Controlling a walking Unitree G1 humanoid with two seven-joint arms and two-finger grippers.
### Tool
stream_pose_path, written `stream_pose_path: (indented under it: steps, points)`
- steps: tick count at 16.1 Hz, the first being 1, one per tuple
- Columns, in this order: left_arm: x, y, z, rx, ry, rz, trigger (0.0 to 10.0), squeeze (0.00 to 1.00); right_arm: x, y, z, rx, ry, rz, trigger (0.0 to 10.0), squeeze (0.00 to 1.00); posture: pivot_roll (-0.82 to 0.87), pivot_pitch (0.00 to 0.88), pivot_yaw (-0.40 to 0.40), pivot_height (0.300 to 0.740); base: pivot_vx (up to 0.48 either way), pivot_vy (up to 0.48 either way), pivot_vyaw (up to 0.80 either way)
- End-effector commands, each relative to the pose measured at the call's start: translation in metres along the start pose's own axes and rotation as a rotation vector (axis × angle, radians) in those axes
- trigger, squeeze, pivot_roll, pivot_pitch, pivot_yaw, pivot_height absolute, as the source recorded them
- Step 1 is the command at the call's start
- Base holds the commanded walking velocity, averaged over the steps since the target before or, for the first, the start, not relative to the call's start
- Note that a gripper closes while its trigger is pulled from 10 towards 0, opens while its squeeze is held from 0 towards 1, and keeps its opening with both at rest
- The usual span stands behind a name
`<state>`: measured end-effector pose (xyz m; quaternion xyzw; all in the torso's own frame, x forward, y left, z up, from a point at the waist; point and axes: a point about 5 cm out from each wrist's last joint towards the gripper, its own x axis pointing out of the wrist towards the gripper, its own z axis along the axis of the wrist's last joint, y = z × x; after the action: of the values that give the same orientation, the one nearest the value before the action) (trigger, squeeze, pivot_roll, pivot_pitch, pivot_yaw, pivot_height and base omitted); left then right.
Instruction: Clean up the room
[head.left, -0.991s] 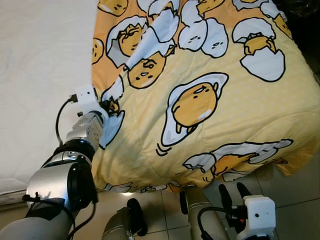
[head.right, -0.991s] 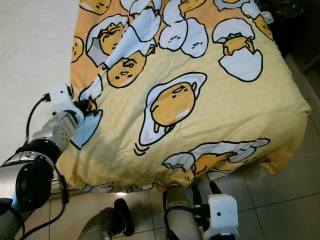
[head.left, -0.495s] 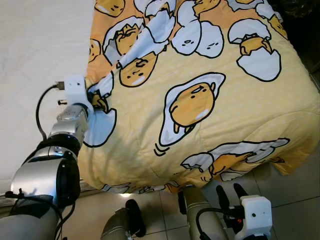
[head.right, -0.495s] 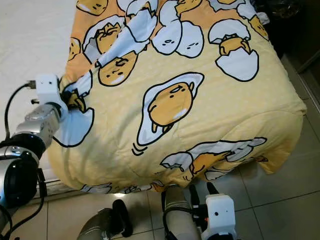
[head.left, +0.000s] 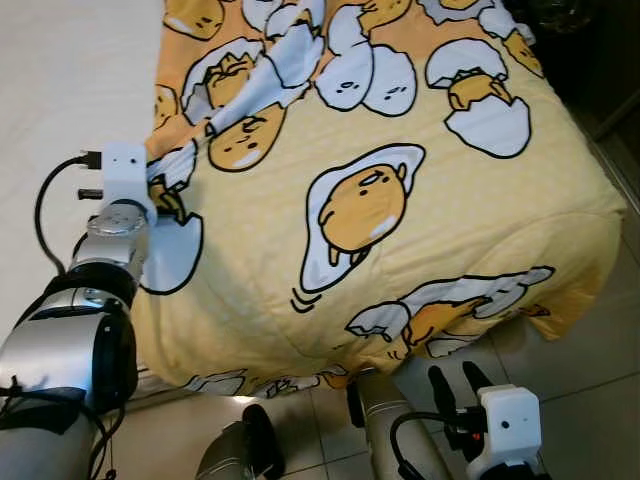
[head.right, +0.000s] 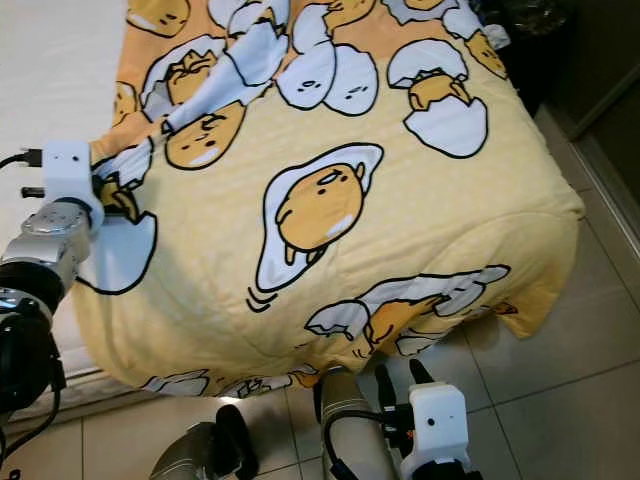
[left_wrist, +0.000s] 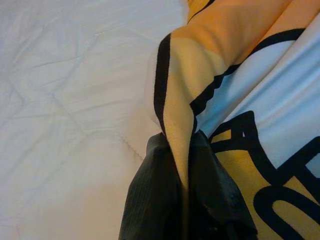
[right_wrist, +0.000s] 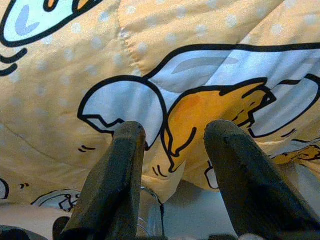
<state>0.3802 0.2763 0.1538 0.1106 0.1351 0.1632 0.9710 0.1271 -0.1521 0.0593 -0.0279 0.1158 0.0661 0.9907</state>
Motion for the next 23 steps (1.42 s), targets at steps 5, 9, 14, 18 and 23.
stream_pose_path:
  steps: [5,9,14,18,23]
  points:
    - [-0.010,0.039,-0.058,0.041,0.231,0.175,0.0,0.00,-0.002,-0.001,-0.009,0.002,0.043,0.009,10.0,0.00,-0.31,0.305,0.035,0.740,0.000,0.000,0.00]
    - [-0.020,0.031,-0.091,-0.070,0.357,0.187,10.0,0.00,0.001,-0.002,-0.012,0.002,0.055,0.017,10.0,0.00,-0.30,0.301,0.028,0.740,0.000,0.000,0.00]
    - [-0.016,0.023,-0.079,-0.077,0.275,0.159,10.0,1.00,0.004,-0.004,-0.013,-0.009,0.062,0.033,10.0,0.00,-0.29,0.300,0.016,0.740,0.000,0.000,0.00]
    - [-0.008,0.019,-0.049,0.083,0.132,0.127,10.0,1.00,0.006,-0.004,-0.015,-0.013,0.066,0.040,10.0,0.00,-0.29,0.299,0.017,0.740,0.000,0.000,0.00]
    - [-0.004,0.032,-0.025,0.016,0.049,0.157,10.0,1.00,0.012,-0.003,-0.018,-0.014,0.066,0.047,10.0,0.00,-0.26,0.272,0.029,0.740,0.000,0.000,0.00]
